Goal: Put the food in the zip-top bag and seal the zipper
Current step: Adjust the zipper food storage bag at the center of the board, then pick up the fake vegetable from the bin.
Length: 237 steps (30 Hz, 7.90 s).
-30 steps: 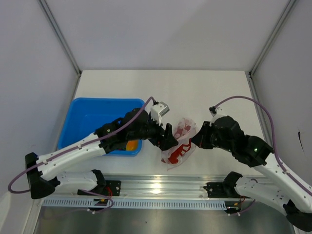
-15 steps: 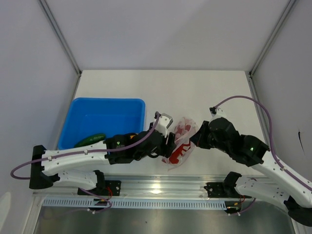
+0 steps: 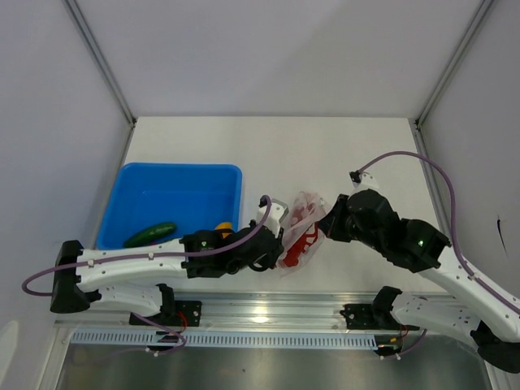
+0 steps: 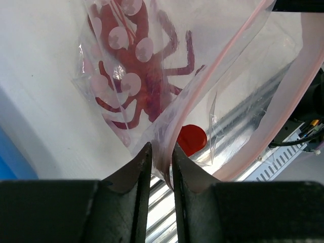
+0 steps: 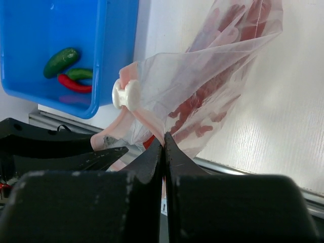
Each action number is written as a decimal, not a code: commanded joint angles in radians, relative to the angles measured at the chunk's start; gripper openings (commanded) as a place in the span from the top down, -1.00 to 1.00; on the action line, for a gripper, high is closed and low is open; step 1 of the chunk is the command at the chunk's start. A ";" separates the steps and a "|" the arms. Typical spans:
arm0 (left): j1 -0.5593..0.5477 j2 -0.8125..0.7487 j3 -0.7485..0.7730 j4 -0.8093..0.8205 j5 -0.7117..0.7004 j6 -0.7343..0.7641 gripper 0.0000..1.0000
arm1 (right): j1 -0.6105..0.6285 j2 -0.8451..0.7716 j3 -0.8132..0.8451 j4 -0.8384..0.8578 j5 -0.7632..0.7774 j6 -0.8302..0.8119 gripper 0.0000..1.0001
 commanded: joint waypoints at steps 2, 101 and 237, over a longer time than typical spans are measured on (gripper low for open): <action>0.002 -0.003 -0.001 0.025 0.030 0.011 0.58 | 0.004 0.012 0.049 0.019 0.008 -0.038 1.00; 1.226 -0.071 0.098 -0.346 0.382 -0.063 -0.99 | 0.059 0.252 0.144 0.010 0.107 -0.312 1.00; 1.157 0.314 0.602 -0.711 0.630 -0.488 0.99 | -0.488 0.703 0.774 -0.165 -0.433 -0.550 1.00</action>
